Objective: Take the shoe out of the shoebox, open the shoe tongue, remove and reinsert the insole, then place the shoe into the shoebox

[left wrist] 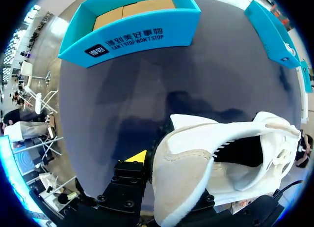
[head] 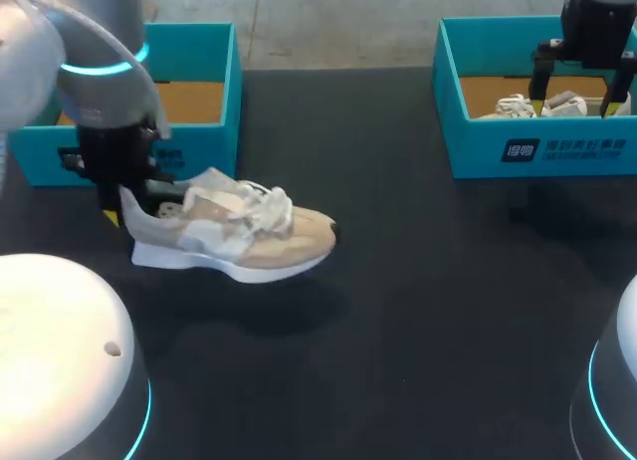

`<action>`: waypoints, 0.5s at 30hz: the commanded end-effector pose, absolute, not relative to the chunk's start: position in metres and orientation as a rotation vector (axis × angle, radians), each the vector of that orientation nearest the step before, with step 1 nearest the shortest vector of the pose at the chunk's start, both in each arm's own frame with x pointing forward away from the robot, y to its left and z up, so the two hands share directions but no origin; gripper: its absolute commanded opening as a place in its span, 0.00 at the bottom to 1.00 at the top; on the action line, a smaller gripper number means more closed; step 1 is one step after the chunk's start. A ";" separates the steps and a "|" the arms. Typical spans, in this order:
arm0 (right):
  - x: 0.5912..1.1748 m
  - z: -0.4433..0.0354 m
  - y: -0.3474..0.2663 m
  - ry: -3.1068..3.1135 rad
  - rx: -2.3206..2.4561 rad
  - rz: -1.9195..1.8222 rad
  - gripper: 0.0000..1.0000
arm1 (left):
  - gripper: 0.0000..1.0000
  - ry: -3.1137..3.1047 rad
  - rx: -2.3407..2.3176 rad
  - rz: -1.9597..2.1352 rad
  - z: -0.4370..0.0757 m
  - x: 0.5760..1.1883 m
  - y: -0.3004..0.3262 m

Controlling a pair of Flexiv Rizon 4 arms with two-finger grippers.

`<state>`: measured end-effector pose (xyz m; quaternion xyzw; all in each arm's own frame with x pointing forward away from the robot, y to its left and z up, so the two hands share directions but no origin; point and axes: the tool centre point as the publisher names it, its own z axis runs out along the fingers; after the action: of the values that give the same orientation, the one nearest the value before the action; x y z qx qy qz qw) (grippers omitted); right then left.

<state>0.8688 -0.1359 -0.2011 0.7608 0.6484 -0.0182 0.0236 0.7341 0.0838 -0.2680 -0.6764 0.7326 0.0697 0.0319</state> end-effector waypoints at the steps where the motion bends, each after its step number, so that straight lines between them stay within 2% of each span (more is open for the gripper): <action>1: 0.868 -0.202 -0.137 2.006 2.354 -0.052 1.00 | 0.00 2.222 -2.086 0.220 -0.279 0.729 0.071; 15: 0.868 -0.202 -0.137 2.006 2.354 -0.052 1.00 | 0.00 2.260 -2.082 0.228 -0.323 0.706 0.028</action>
<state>0.8687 -0.1360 -0.2011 0.7609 0.6482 -0.0182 0.0236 0.7083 0.0390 -0.3142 -0.6774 0.7320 0.0690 0.0229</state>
